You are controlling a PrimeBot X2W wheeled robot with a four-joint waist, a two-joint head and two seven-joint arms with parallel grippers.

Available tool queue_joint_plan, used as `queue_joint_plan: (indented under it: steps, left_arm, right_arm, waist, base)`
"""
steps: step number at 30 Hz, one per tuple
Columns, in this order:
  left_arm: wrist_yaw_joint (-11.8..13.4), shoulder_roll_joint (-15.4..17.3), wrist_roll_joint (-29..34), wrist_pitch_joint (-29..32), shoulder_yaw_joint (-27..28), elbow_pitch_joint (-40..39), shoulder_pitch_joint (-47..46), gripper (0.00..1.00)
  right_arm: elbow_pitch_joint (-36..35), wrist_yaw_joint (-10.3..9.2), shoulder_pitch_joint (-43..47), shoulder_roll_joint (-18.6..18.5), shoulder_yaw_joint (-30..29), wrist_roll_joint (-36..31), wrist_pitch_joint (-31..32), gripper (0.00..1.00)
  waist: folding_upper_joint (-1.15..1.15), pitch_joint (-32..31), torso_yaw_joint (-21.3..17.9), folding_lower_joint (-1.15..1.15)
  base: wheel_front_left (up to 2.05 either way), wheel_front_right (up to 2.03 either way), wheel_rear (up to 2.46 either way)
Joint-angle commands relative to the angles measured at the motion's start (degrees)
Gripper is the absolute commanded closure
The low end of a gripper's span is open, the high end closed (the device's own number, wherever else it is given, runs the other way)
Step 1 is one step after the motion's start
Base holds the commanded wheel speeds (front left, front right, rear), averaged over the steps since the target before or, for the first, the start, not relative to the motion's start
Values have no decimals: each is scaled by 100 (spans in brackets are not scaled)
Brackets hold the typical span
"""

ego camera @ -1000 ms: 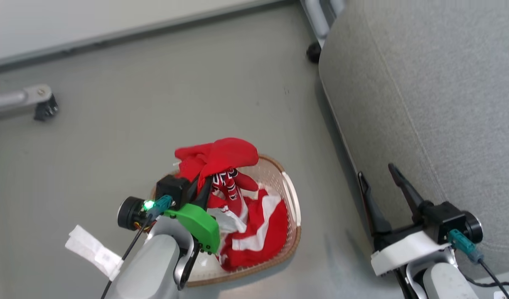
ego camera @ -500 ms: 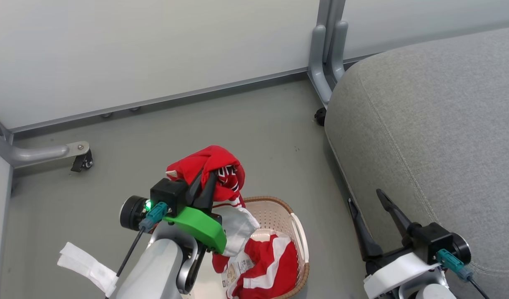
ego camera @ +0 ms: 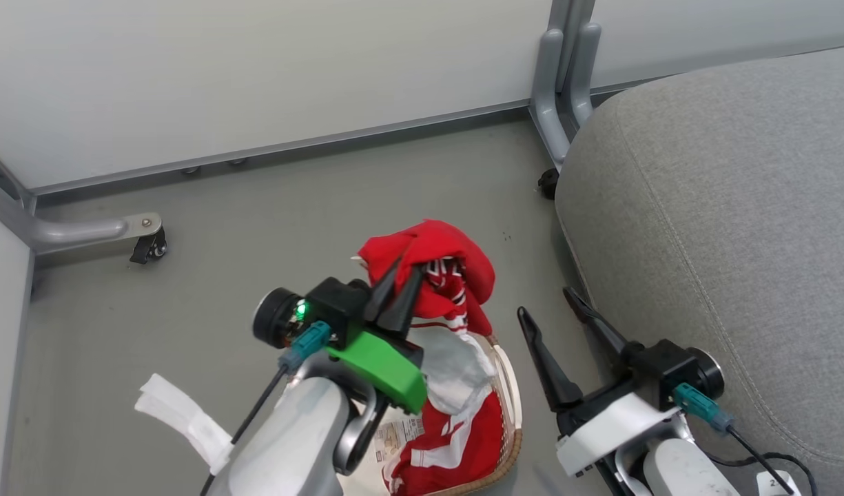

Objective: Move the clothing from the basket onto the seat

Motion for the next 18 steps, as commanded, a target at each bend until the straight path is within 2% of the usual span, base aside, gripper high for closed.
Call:
queue_joint_plan:
  steps: [1, 9, 18]
  left_arm:
    - [-31, -11, -145, -8, -138, -96, -118, 100]
    - [153, -7, -485, 114, -953, -547, -337, 100]
    - [347, -5, -832, 205, -1460, -1149, -523, 100]
  right_arm:
    - [41, -6, -99, -22, 86, 47, -4, 0]
    - [286, -6, -340, -23, 439, 110, -4, 0]
    - [1091, -6, -320, -20, 277, 39, -4, 0]
  waist:
    - [45, 42, 28, 1]
    - [45, 122, 74, 1]
    - [45, 94, 155, 1]
  base:
    - [0, 0, 0]
    - [0, 0, 0]
    - [0, 0, 0]
